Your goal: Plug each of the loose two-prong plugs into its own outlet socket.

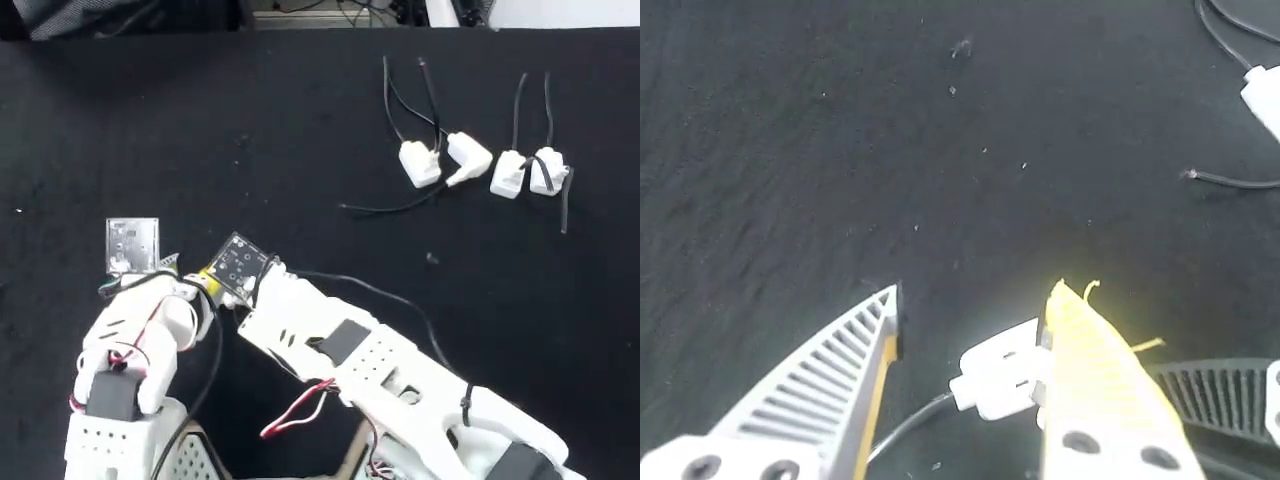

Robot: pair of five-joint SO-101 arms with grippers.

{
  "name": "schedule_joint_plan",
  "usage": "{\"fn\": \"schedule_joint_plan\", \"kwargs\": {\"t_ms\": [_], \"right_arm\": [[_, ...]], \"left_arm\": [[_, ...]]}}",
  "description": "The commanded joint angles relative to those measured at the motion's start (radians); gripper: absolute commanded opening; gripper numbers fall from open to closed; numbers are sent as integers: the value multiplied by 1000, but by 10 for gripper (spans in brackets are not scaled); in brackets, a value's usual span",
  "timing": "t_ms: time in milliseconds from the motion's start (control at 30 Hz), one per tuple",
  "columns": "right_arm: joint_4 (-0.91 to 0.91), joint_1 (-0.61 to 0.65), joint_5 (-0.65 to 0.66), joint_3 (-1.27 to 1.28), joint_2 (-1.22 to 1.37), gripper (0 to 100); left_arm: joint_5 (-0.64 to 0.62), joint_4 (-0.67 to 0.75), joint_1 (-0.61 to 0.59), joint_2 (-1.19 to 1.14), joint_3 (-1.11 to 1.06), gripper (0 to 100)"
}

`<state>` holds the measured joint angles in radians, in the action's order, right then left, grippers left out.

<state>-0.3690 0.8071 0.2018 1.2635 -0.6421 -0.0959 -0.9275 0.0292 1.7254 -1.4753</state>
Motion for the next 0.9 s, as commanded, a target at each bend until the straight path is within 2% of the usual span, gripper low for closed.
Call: {"fn": "schedule_joint_plan", "kwargs": {"t_ms": [0, 167, 367, 600, 867], "right_arm": [[28, 15, -9, -68, 15, 11], [23, 12, -9, -68, 8, 11], [20, 25, -2, -68, 8, 11], [-20, 32, 0, -82, 5, 11], [-114, 28, 0, -48, -189, 11]], "left_arm": [[-3, 6, 12, 58, -8, 242], [9, -18, 12, 89, -21, 242], [115, -17, 12, 91, -67, 240], [118, -21, 12, 91, -70, 241], [147, -21, 10, 91, -76, 239]]}}
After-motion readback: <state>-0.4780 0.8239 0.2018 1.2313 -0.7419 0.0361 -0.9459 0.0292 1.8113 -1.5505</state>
